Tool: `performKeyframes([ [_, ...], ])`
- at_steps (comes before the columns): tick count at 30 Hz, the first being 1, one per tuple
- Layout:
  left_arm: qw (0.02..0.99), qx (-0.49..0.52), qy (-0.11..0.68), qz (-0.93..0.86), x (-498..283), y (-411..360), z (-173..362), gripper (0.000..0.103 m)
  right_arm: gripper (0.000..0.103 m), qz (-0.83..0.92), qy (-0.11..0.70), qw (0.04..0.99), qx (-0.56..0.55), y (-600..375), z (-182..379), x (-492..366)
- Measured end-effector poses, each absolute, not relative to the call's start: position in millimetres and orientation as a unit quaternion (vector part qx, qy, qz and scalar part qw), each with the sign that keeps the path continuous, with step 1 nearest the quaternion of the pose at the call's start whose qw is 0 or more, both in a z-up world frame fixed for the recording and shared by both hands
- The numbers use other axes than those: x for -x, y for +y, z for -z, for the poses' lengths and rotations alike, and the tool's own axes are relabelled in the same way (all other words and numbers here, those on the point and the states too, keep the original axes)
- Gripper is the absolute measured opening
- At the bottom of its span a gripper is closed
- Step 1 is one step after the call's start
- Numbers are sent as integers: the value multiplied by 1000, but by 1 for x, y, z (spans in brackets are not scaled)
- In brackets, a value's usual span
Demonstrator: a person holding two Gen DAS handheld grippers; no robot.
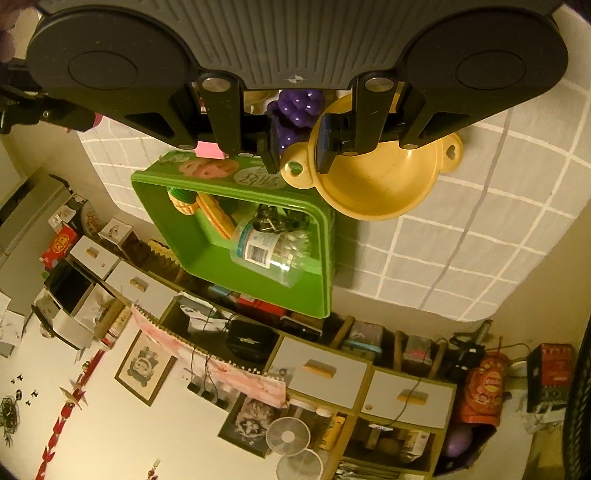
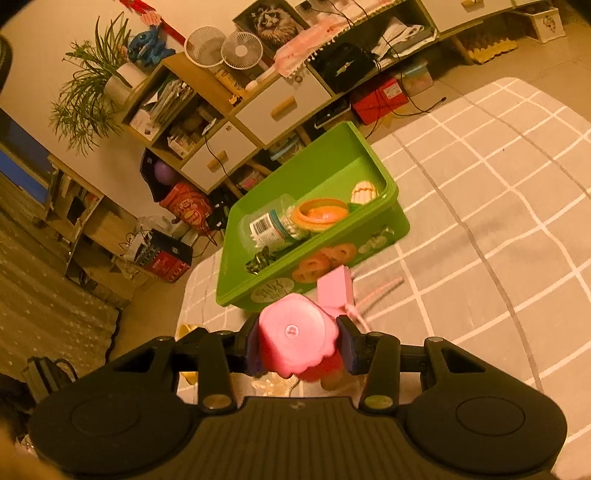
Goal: Organize rigid objects
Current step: 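Carry the pot with the left tool while the right tool carries the pig over the bin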
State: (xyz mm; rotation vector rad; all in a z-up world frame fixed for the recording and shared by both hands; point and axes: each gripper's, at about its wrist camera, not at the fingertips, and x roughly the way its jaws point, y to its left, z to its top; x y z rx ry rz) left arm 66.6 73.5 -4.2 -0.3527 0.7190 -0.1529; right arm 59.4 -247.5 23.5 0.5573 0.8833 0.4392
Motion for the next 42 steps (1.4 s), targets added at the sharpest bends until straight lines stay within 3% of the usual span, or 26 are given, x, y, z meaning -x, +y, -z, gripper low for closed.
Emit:
performKeyframes([
  [30, 928, 148, 322, 119, -81, 43, -31, 25, 29, -199, 383, 843, -321, -270, -60, -89],
  [42, 915, 110, 333, 200, -132, -11, -35, 25, 29, -182, 316, 870, -331, -271, -97, -141],
])
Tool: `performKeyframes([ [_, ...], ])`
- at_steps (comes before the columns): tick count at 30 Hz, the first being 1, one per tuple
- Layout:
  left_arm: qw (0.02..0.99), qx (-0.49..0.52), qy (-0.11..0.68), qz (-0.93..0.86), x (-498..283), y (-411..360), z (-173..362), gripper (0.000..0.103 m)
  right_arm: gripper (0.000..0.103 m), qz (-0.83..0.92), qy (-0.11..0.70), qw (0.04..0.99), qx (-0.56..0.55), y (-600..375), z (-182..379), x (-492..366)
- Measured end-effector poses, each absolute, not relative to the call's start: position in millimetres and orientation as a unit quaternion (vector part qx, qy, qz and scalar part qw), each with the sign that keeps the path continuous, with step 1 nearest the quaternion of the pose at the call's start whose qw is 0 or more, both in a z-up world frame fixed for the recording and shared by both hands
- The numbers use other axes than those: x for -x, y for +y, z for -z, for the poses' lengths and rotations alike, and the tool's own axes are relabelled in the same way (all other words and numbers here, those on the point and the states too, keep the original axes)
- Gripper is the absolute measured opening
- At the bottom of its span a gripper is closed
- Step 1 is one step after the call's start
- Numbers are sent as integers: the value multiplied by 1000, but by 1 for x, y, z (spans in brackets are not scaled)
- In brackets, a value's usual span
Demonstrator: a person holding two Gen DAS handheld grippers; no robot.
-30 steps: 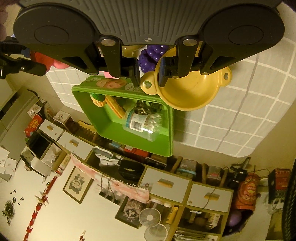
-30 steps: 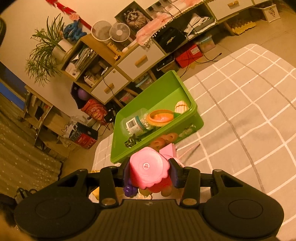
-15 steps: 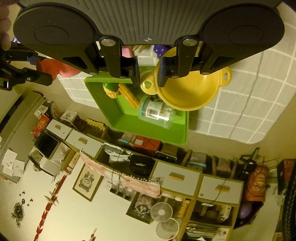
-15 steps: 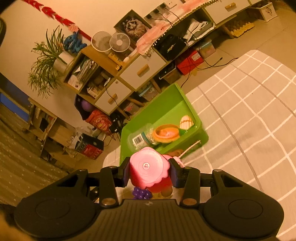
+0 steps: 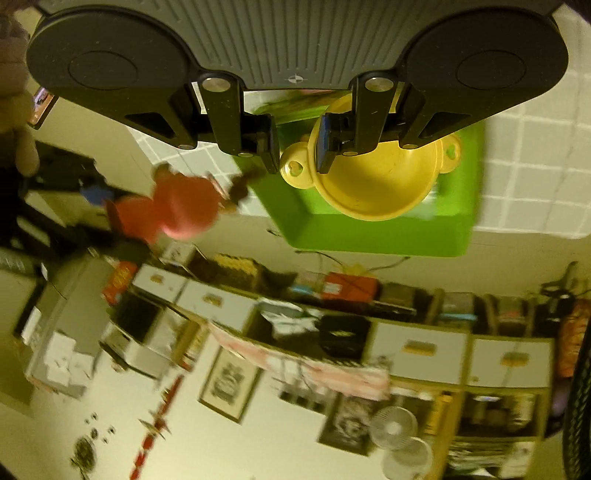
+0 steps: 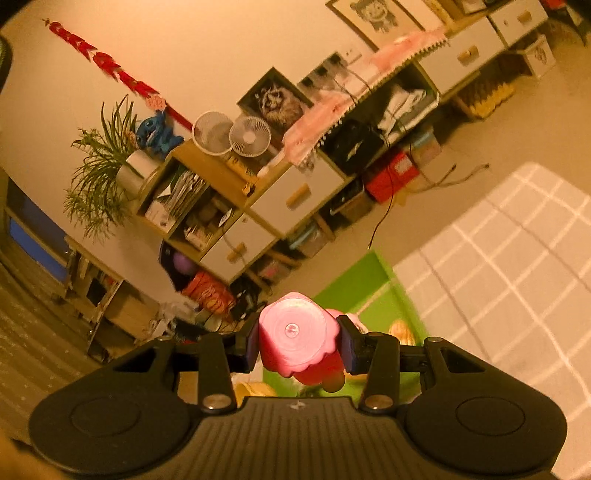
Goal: Organize rigid objects
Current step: 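Carry the pot with the left tool while the right tool carries the pig over the bin, then open the left tool to drop the pot while the right tool releases the pig into the bin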
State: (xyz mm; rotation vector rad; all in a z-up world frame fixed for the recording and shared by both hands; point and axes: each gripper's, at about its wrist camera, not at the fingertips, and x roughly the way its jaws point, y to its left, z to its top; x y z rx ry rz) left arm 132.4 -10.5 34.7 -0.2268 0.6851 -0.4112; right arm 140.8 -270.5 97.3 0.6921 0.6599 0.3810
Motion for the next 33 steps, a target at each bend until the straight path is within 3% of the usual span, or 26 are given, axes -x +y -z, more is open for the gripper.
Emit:
performKeyframes([
  [14, 892, 81, 395, 203, -172, -26, 2, 25, 29, -183, 357, 863, -306, -249, -37, -184],
  [31, 890, 44, 415, 184, -181, -37, 16, 28, 30, -189, 369, 867, -278, -242, -13, -186],
  [32, 890, 47, 414, 185, -182, -37, 16, 30, 31, -189, 369, 866, -280, -242, -13, -186],
  [33, 892, 49, 409, 186, -182, -36, 16, 39, 31, -188, 369, 865, -282, -242, -13, -186],
])
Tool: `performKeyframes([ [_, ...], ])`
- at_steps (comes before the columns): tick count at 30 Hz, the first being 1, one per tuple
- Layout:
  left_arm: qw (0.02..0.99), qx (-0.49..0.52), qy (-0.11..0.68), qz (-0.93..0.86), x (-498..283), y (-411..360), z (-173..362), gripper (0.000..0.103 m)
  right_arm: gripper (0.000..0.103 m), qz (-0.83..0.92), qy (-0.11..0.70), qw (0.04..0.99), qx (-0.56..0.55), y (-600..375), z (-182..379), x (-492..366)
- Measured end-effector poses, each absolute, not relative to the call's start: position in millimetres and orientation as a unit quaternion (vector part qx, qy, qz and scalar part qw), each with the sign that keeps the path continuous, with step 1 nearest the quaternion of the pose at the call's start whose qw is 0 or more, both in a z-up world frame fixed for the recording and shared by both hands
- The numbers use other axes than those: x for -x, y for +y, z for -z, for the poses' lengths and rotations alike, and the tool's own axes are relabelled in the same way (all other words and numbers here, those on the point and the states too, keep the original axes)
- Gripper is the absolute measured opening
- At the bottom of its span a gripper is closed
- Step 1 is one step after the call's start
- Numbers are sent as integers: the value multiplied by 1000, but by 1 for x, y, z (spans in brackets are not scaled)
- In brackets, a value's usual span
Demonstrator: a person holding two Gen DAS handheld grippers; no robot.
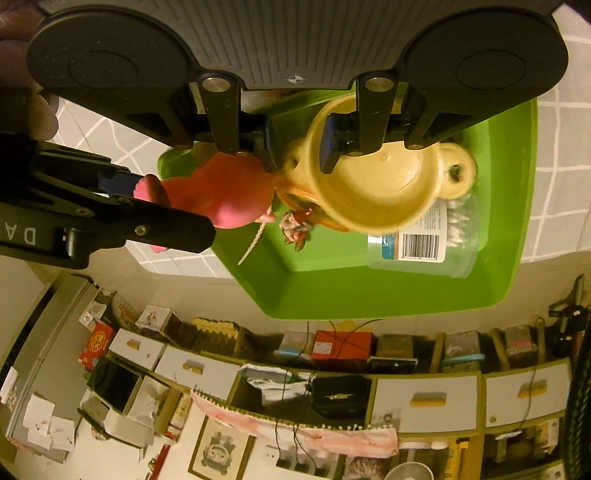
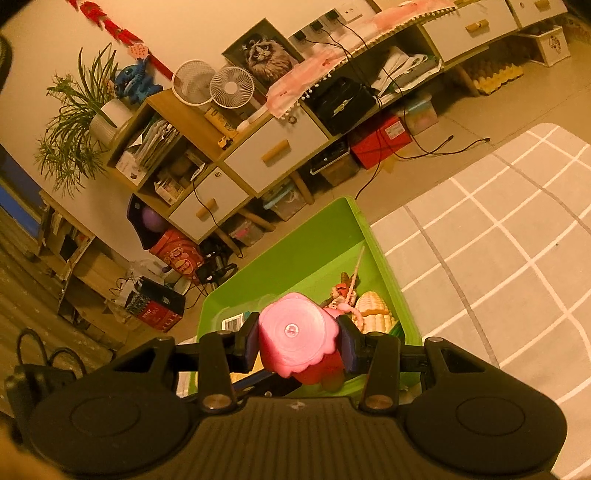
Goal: Organize rigid objects
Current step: 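Open the left tool to drop the pot while the right tool releases the pig into the bin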
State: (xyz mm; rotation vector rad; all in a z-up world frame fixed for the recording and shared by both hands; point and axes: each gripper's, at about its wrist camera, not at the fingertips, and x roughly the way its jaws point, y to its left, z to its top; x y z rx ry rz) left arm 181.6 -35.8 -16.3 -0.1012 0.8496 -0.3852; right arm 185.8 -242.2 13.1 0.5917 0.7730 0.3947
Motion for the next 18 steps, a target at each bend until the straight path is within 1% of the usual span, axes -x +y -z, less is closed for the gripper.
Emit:
performKeyframes([
  [1, 895, 48, 404, 185, -180, -35, 16, 44, 34, -188, 368, 864, -286, -243, -13, -186],
  [2, 897, 43, 399, 184, -178, -35, 15, 57, 40, -188, 367, 864, -290, -243, -14, -187],
  [3, 901, 38, 392, 183, -176, -36, 14, 70, 43, -189, 365, 863, -294, -244, -15, -187],
  [5, 905, 30, 380, 186, -171, -35, 12, 80, 55, -190, 360, 861, -304, -248, -18, -186],
  [6, 906, 29, 378, 188, -169, -35, 10, 82, 56, -190, 356, 861, -310, -249, -19, -185],
  [7, 907, 27, 377, 188, -168, -35, 9, 83, 58, -190, 353, 860, -315, -250, -21, -185],
  [10, 906, 27, 378, 187, -164, -36, 5, 84, 59, -187, 351, 859, -322, -252, -25, -182],
  [14, 907, 32, 376, 189, -157, -38, 0, 90, 61, -184, 351, 860, -322, -254, -32, -177],
  [18, 907, 31, 373, 192, -150, -37, -5, 91, 64, -181, 351, 864, -311, -254, -38, -167],
])
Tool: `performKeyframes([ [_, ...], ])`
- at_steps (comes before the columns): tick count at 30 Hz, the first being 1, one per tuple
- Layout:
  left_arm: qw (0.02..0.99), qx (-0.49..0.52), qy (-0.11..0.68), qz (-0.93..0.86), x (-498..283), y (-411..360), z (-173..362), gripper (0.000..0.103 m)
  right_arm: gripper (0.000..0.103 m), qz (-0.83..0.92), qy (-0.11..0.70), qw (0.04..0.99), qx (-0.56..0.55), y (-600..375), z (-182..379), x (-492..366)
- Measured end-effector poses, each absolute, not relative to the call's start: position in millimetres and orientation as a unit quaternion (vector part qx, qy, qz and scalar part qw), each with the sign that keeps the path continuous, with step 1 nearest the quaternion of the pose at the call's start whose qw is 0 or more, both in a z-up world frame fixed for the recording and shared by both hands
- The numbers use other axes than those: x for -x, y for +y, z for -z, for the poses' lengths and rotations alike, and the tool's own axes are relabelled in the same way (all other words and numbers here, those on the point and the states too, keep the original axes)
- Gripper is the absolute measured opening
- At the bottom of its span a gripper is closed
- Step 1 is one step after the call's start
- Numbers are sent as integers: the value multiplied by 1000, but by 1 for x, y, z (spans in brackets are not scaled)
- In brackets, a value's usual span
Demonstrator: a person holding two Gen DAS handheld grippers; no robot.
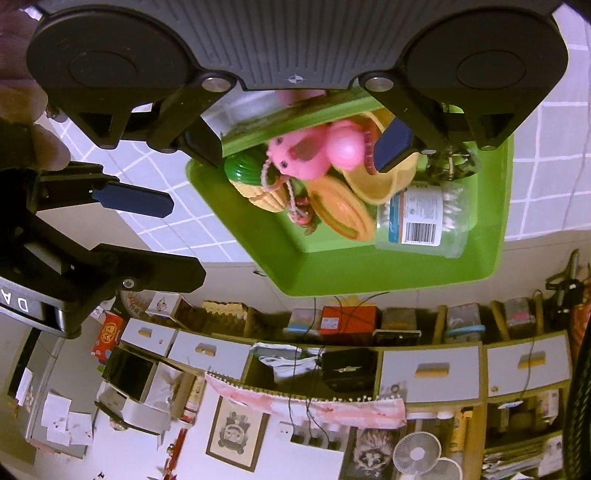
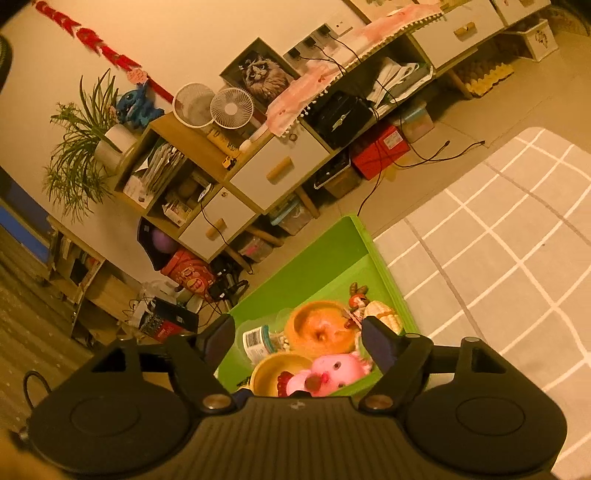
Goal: Organize rigid objects
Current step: 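Open the left tool to drop the pot while the right tool releases the pig into the bin, then move both tools away from the bin back toward the remaining toys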
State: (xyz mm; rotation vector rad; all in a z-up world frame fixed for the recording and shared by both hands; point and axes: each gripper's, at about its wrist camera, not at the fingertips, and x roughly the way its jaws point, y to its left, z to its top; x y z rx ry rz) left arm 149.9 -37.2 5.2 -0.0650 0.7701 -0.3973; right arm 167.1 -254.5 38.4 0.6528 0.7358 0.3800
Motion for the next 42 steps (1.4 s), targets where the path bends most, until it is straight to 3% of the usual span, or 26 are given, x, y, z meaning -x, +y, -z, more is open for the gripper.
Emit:
performKeyframes([
  [16, 910, 45, 371, 182, -115, -14, -16, 94, 65, -176, 363, 874, -271, -254, -53, -123],
  [19, 911, 50, 371, 174, -107, -8, -16, 100, 65, -177, 366, 876, -261, -252, -54, -115],
  [42, 916, 53, 375, 133, -63, 40, 5, 101, 72, -181, 373, 899, -139, -230, -36, -74],
])
